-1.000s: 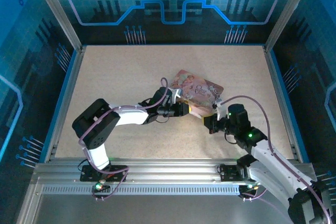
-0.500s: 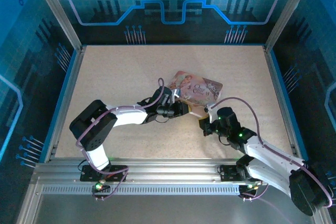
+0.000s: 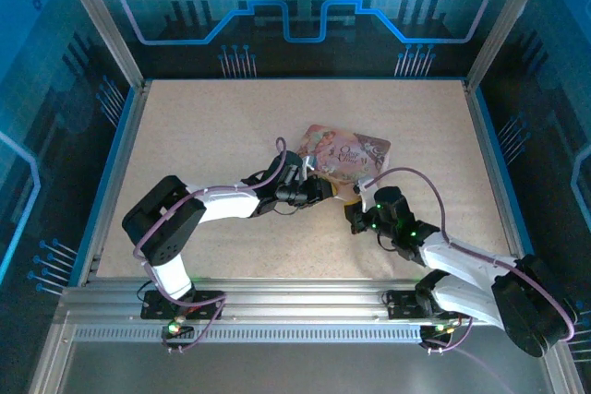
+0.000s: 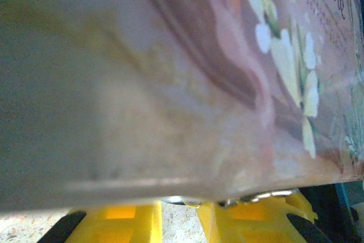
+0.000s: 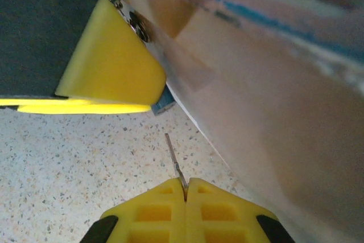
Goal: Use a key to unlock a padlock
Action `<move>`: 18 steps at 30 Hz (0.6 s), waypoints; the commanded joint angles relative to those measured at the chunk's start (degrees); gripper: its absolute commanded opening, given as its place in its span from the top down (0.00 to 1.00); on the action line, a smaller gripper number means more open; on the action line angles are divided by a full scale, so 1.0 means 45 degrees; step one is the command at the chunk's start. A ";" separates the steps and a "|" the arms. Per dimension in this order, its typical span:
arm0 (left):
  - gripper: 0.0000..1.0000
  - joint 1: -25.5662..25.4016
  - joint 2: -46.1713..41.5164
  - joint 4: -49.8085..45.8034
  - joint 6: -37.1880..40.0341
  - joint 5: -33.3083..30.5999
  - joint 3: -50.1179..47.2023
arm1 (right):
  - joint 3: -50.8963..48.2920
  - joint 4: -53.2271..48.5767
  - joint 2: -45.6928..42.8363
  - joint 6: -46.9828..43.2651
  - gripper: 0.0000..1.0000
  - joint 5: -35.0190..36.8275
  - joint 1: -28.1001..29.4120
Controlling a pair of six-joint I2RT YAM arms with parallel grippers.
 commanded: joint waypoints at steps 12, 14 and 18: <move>0.82 -0.0095 -0.0506 0.0909 -0.0632 0.0685 0.0197 | 0.0031 0.1600 0.0732 0.0556 1.00 0.0052 -0.0123; 0.82 -0.0097 -0.0486 0.0925 -0.0625 0.0695 0.0199 | 0.0050 0.1662 0.0834 0.0555 1.00 0.0011 -0.0124; 0.82 -0.0098 -0.0449 0.0973 -0.0663 0.0712 0.0210 | 0.0076 0.1771 0.0938 0.0576 1.00 -0.0048 -0.0149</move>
